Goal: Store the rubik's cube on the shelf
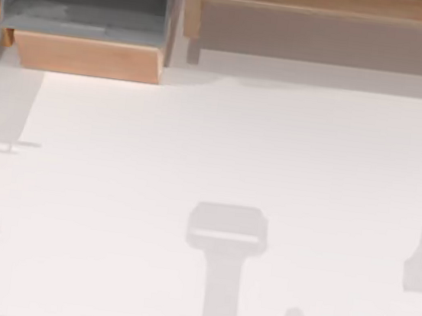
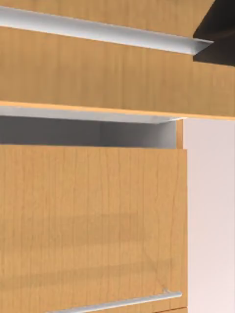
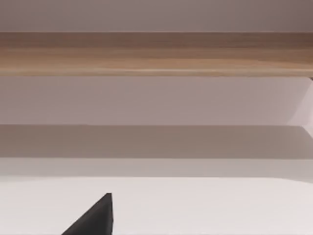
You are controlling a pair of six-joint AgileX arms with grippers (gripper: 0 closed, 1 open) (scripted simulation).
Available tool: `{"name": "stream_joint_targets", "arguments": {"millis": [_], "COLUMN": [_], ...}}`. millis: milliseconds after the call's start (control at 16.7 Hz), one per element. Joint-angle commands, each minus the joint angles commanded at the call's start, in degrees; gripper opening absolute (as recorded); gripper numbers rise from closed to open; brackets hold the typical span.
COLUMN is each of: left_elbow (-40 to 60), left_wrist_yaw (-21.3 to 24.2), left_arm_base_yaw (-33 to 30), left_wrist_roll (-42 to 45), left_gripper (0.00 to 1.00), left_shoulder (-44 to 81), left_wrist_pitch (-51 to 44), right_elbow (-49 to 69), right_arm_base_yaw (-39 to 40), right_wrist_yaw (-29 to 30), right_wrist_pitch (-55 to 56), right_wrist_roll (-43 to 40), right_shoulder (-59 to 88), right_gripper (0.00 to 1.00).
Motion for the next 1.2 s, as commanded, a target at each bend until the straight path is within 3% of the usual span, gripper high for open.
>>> {"name": "stream_joint_targets", "arguments": {"millis": [660,1200], "left_elbow": [0.0,0.1], "left_wrist_yaw": [0.0,0.0], "left_arm_base_yaw": [0.0,-0.1], "left_wrist_roll": [0.0,0.0], "left_gripper": [0.98,1.0], "left_shoulder": [0.0,0.0], "left_wrist_pitch": [0.0,0.0], "right_elbow": [0.0,0.0], "right_arm_base_yaw": [0.0,0.0], "right_wrist_yaw": [0.0,0.0], "right_wrist_pitch": [0.0,0.0], "right_wrist_roll": [0.0,0.0], "right_shoulder": [0.0,0.0], "right_gripper": [1.0,1.0]}}
